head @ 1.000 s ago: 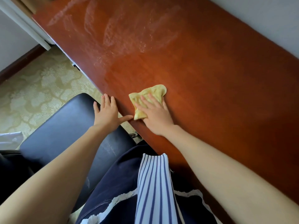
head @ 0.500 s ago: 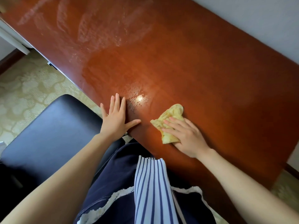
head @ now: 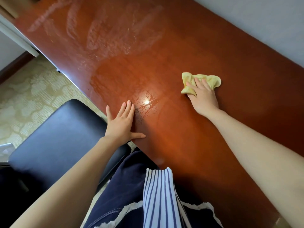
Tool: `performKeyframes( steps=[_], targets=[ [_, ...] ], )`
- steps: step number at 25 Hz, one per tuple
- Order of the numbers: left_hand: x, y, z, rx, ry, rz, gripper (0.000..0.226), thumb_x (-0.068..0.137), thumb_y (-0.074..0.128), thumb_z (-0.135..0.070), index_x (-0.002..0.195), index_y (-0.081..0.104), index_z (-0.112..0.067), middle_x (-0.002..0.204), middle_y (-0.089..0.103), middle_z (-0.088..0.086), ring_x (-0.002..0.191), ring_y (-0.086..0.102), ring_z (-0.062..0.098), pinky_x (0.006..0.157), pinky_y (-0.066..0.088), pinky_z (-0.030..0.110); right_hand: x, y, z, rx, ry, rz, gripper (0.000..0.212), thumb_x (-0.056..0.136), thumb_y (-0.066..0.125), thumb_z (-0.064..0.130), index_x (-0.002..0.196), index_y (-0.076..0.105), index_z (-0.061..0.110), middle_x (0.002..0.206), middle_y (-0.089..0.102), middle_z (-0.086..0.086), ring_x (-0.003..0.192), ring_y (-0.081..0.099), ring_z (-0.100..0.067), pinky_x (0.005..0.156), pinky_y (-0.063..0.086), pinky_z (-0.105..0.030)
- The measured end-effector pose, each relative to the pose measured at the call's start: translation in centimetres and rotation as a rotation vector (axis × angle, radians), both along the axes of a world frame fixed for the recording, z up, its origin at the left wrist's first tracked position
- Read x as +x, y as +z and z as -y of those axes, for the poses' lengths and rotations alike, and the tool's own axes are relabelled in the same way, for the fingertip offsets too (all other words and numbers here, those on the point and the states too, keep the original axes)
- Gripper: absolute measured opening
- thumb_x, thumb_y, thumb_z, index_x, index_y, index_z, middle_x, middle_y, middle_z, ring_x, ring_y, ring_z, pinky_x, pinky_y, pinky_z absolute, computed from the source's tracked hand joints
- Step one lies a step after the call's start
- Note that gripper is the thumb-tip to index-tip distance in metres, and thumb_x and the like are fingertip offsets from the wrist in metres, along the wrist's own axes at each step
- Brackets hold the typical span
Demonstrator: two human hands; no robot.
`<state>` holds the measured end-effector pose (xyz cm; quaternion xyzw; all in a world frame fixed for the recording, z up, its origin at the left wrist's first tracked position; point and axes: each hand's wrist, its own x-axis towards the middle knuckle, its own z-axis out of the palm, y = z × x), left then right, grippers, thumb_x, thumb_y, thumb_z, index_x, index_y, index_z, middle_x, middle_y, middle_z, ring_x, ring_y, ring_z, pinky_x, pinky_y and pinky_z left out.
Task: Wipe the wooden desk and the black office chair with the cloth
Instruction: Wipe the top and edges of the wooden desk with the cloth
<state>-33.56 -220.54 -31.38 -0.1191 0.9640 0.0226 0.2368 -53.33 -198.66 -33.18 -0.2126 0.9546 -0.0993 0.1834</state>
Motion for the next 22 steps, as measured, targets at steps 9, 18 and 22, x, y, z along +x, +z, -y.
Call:
performKeyframes(
  steps=[9, 18, 22],
  targets=[
    [0.0, 0.4, 2.1, 0.152, -0.034, -0.007, 0.121, 0.068, 0.055, -0.077, 0.151, -0.007, -0.015, 0.159, -0.013, 0.001, 0.146, -0.009, 0.014, 0.112, -0.012, 0.052, 7.4, -0.2, 9.2, -0.027, 0.183, 0.027, 0.053, 0.097, 0.04, 0.042, 0.145, 0.019, 0.047, 0.16, 0.004, 0.004, 0.146, -0.008, -0.022, 0.115, 0.001, -0.055],
    [-0.1, 0.4, 3.2, 0.087, -0.095, -0.136, 0.095, 0.081, 0.042, -0.072, 0.151, 0.013, -0.015, 0.159, 0.015, 0.001, 0.145, 0.014, 0.015, 0.115, -0.002, 0.05, 13.1, 0.1, 0.5, -0.064, 0.58, -0.015, 0.066, 0.09, 0.052, 0.022, 0.146, 0.024, 0.041, 0.157, 0.013, 0.012, 0.145, 0.0, -0.009, 0.118, 0.004, -0.039],
    [-0.7, 0.5, 3.8, 0.09, -0.131, -0.255, 0.082, 0.083, 0.042, -0.068, 0.146, 0.03, -0.017, 0.148, 0.038, 0.001, 0.141, 0.026, 0.02, 0.115, 0.005, 0.047, 11.8, 0.7, -4.9, 0.025, 0.587, -0.054, 0.072, 0.087, 0.054, 0.016, 0.146, 0.021, 0.04, 0.156, 0.014, 0.013, 0.145, 0.0, -0.006, 0.119, 0.008, -0.036]
  ],
)
